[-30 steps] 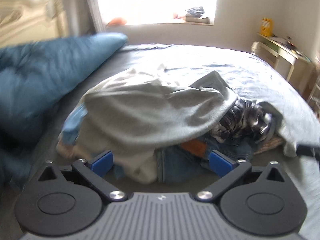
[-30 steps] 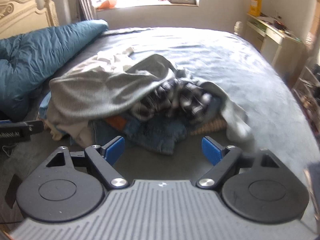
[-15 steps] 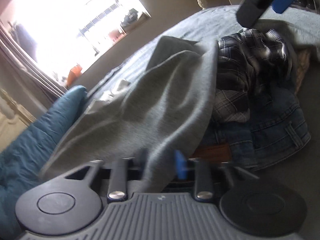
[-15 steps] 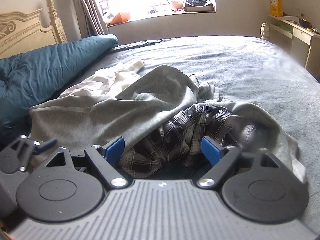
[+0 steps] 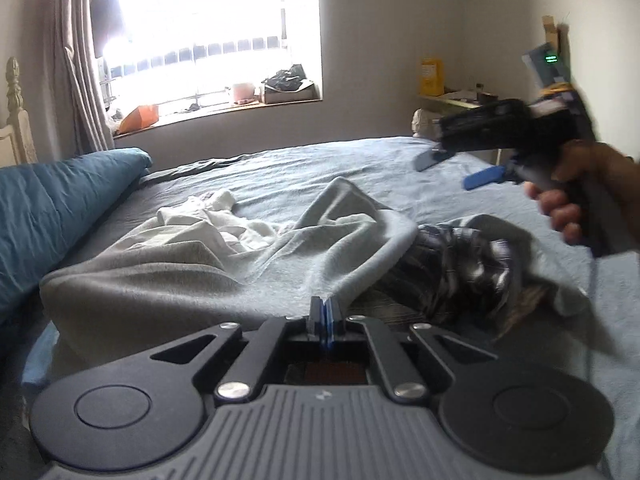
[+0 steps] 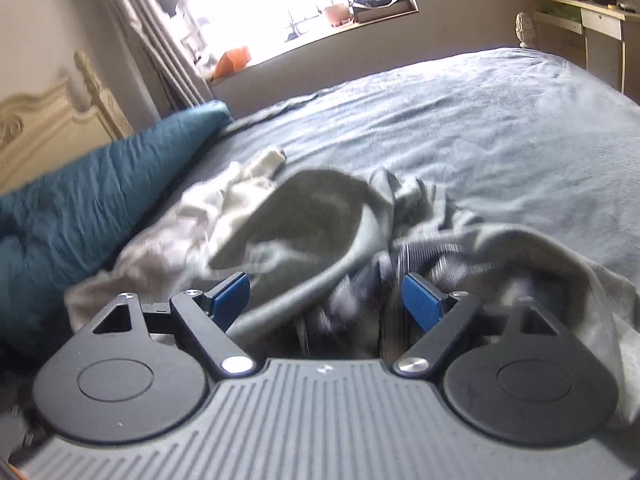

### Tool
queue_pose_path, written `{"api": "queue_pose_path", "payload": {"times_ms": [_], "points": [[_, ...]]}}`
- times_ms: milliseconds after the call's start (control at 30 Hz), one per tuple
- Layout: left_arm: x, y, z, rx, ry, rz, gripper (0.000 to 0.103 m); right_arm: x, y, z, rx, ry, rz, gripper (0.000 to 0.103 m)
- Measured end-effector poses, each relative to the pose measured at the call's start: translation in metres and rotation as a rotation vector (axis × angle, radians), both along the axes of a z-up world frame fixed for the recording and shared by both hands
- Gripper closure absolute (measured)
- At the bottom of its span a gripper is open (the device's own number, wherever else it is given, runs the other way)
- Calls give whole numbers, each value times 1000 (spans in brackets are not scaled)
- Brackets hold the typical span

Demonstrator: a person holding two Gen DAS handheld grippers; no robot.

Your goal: Fold clothes

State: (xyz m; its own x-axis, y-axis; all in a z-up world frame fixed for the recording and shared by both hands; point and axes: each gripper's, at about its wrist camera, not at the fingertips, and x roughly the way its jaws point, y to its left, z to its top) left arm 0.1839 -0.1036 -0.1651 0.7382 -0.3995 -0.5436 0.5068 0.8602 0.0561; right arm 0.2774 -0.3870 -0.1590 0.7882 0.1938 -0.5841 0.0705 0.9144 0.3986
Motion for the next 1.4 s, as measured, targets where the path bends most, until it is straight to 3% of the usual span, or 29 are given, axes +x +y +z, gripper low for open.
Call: {"api": "queue_pose_path", "payload": {"times_ms": [100,300,567,600,633,700,733,833,967,1133,1233,1400], "points": [[-18,0,-8,-10,30,-51,102,49,-9,-3,17,29,13,18],[-46,1,-35,-28,71,-69,102,155,-20,-42,18,197,-9,18],[-79,-7,-54,-48,112,-143,103,213,-18,-102,186,404,-91,19],[-84,-10,-56,-41,113,-158,103,212,-17,-104,200,399,-93,25],[-89,-11,-58,-28,114,-162,103,209,-15,-104,203,386,-86,36],[-98,-14,-62,0,115,-172,103,203,-10,-103,202,360,-70,83],[-102,-15,-63,13,115,-176,103,201,-8,-100,192,347,-56,91],[-113,-17,-68,53,117,-182,102,193,-12,-89,215,307,-30,97],[-99,4,-62,58,149,-68,94,164,-31,-71,393,173,8,97],[-76,42,-44,-26,209,91,87,102,-41,-42,586,2,151,100],[-66,57,-30,-82,220,155,83,56,-29,-19,562,-56,255,100],[-63,65,-5,-154,203,191,76,-19,0,-14,529,-31,420,103]]}}
